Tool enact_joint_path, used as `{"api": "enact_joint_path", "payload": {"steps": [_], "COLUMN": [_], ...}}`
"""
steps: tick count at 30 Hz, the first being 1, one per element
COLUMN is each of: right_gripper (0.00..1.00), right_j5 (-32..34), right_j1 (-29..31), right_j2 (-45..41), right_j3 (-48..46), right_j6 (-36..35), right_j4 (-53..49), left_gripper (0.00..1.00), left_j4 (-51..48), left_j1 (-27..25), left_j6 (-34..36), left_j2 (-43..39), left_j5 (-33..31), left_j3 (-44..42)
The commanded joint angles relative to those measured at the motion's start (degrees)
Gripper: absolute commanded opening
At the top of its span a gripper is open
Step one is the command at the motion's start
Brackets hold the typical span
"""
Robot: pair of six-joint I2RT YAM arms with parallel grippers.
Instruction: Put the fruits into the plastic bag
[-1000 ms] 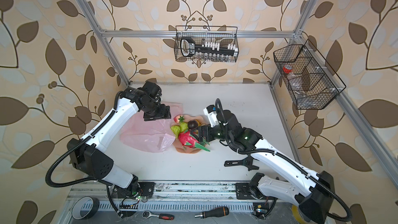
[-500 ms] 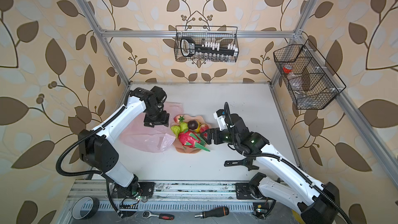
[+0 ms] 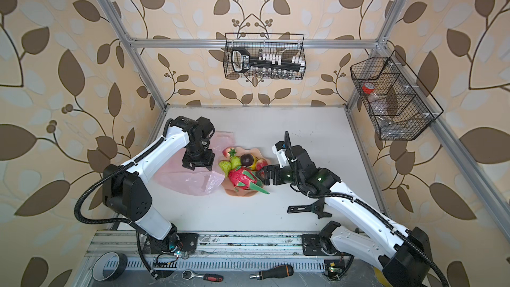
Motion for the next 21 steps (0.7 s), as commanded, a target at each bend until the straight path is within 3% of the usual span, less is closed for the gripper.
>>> {"api": "enact_joint_path", "payload": {"steps": [1,15,21], "right_gripper": [1.00,1.00,1.00], "right_j5": [-1.01,-1.16,-0.90], "right_j1": [-0.15,1.13,1.79], "right_j2": [1.05,4.09,4.45], "right_j3": [0.54,1.84,1.46], "right_j6": [0.36,1.08,1.35], "right_j4": [1.20,3.63,3.95], "left_gripper": [0.72,0.70,0.70], "left_j4": [-2.45,-4.90,-7.93], "left_j1": [-0.45,-1.48,-2.81], "left_j6": [1.53,5.07,6.44], "left_j2": [0.00,0.64,2.01], "left_j5": [0.86,2.99,-0.92], "left_j3": [-0.84,0.55,1.44]}}
